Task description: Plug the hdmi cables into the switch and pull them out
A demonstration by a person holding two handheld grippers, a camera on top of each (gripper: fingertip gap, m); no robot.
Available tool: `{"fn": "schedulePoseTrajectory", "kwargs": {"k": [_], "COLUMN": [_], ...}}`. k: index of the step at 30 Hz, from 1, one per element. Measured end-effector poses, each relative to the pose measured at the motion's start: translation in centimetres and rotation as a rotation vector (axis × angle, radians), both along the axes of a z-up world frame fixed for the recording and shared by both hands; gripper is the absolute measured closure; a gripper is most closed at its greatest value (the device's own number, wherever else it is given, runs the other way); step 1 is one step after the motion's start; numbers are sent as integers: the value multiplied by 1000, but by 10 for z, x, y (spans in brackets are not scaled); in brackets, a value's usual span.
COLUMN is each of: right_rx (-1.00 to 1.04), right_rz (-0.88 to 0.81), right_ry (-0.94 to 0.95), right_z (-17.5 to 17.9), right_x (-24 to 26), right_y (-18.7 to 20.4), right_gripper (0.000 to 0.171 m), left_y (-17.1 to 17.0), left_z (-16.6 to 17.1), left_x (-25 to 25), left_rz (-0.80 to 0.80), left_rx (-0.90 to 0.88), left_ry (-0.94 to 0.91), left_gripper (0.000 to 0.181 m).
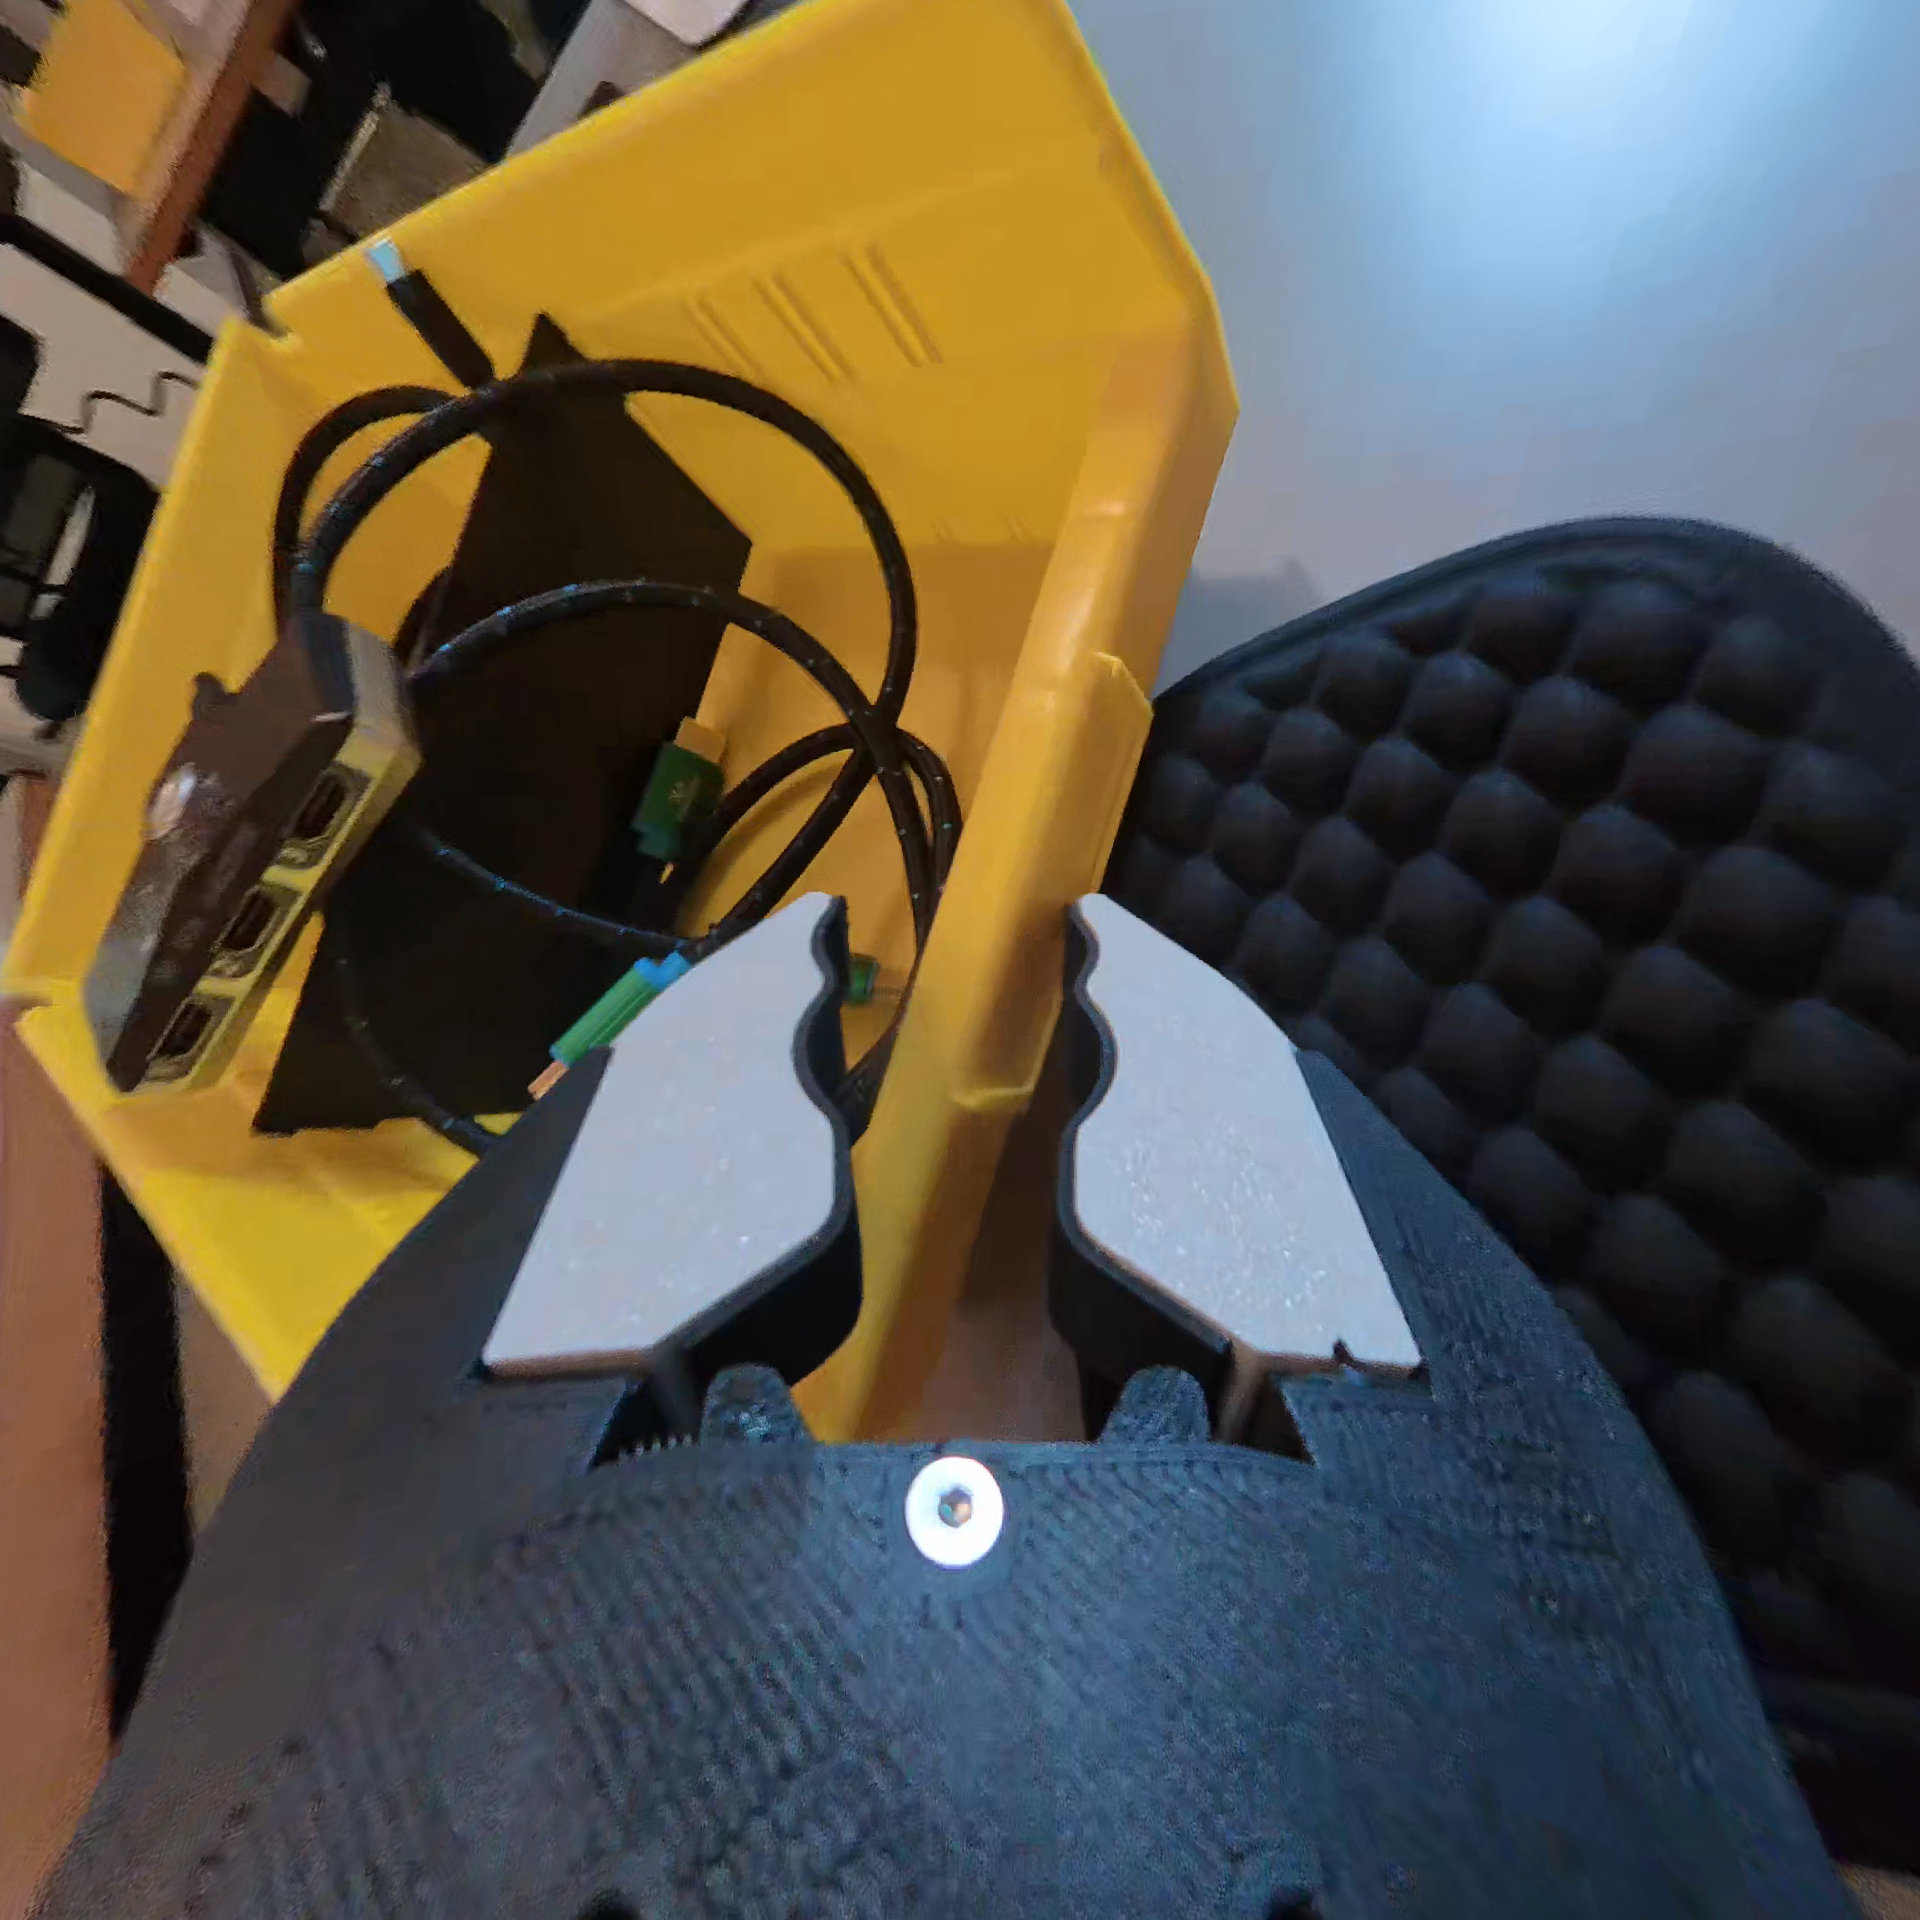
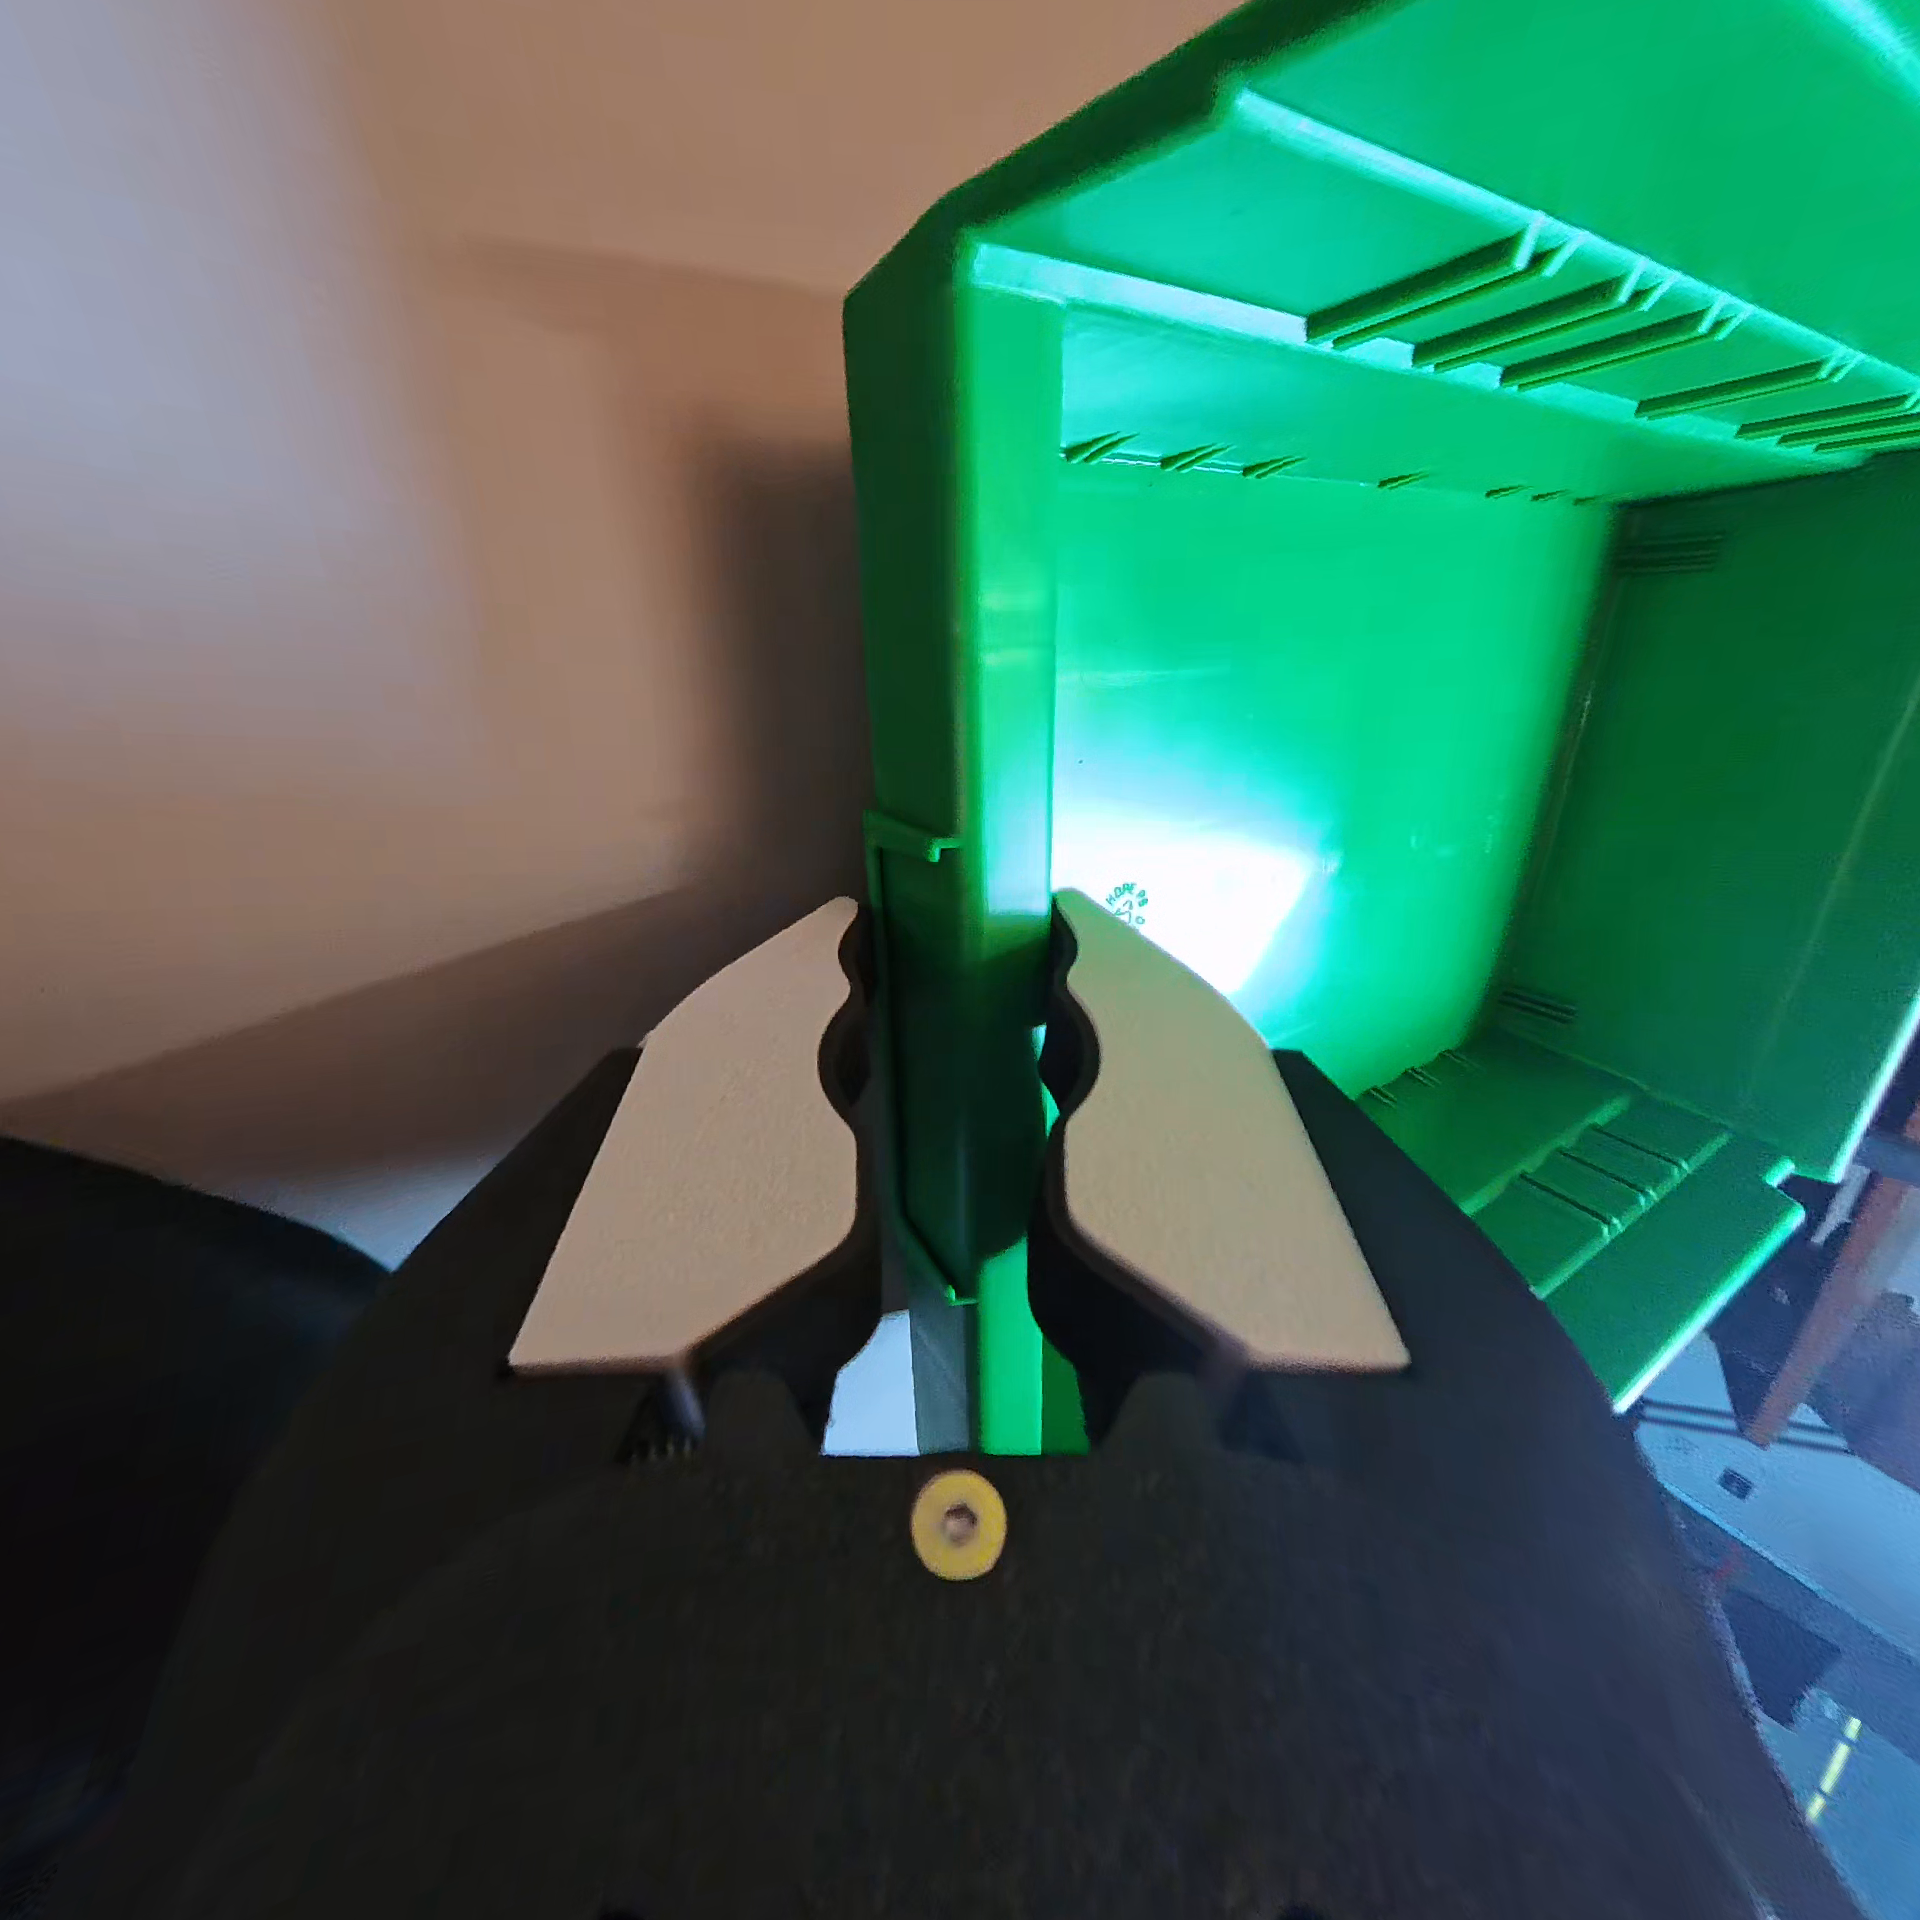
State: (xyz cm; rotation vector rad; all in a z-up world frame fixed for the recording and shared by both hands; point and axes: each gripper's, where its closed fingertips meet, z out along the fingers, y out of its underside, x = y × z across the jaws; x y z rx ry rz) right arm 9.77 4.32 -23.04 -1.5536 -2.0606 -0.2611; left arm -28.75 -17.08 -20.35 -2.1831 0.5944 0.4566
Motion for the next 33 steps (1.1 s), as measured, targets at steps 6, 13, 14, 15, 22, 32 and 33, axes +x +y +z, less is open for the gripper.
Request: {"fn": "schedulePoseTrajectory", "kwargs": {"k": [6, 13, 14, 15, 22, 32, 33], "right_rx": [42, 104, 114, 132, 122, 30, -8], "right_rz": [42, 54, 52, 47, -92, -316, -313], "right_ry": [-19, -73, -81, -90, -27, -40, -46], "right_z": [0, -1, -1, -1, -2, -2, -6], "right_x": [11, 13, 12, 12, 12, -27, -34], "right_y": [33, 65, 70, 75, 89, 40, 37], "right_gripper": [142, 141, 141, 141, 140, 141, 141], "left_y": [21, 64, 72, 80, 125, 129, 129], "left_z": [-6, -5, -5, -5, -4, -3, -2], "left_x": [-5, -49, -53, -57, -68, -67, -67], "left_rz": [-125, -284, -308, -327, -328, -251, -250], "left_rx": [-50, -33, -31, -28, 31, 80, 80], "left_ry": [3, 20, 17, 10, 66, 110, 108], "left_gripper": [157, 157, 157, 157, 157, 158, 158]}}
